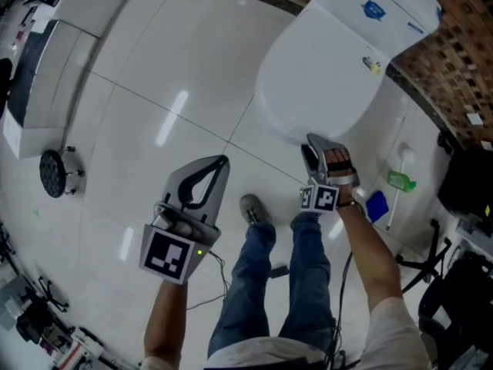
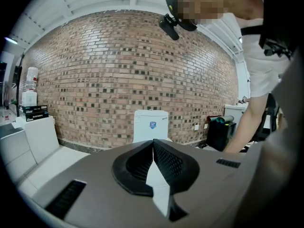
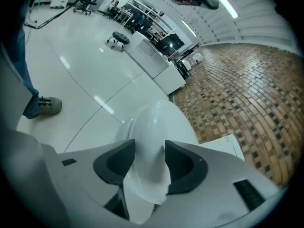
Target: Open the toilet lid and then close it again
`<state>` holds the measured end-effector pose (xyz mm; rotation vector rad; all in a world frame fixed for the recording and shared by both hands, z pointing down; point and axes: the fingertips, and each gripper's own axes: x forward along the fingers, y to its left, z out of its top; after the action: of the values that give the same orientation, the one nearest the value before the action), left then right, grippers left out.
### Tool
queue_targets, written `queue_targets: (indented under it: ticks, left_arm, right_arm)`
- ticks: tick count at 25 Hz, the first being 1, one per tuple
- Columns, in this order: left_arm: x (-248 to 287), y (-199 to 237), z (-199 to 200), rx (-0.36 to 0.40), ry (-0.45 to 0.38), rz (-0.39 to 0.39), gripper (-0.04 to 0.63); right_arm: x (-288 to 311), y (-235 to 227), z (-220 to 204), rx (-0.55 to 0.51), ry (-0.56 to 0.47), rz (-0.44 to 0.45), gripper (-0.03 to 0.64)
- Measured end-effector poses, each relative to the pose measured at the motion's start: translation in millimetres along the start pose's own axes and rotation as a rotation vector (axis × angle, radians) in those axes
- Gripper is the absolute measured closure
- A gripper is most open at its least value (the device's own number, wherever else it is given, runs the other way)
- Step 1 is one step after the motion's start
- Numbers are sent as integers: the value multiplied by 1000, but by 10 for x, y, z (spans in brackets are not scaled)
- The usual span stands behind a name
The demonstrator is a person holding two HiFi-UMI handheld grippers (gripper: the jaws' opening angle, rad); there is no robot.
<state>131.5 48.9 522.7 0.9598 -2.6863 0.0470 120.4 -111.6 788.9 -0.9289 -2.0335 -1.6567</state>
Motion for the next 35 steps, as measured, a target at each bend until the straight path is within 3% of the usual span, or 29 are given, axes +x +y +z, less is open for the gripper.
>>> queue_targets:
  ticks: [5, 8, 13, 20, 26, 35]
  left_arm:
    - [-33, 13, 44, 7, 5, 0, 600]
    - [-20, 4, 112, 17, 3, -7, 600]
    - [-40, -137, 536, 38, 2, -33, 600]
    - [-203, -519, 1668, 53, -48, -95, 600]
    - [-249, -892, 2442, 58, -135, -165, 600]
    - [-245, -1216, 2477, 58, -111, -233, 600]
  right_arm:
    - [5, 107, -33, 96, 0, 76, 413]
    - [-191, -110, 45, 211, -35, 71, 413]
    - [-1041, -1154, 298, 539, -138, 3, 413]
    - [-2618, -2691, 788, 736, -415, 8, 413]
    - [-3442, -3315, 881, 980, -577, 68, 413]
    - [-3899, -3413, 738, 1044, -607, 28, 416]
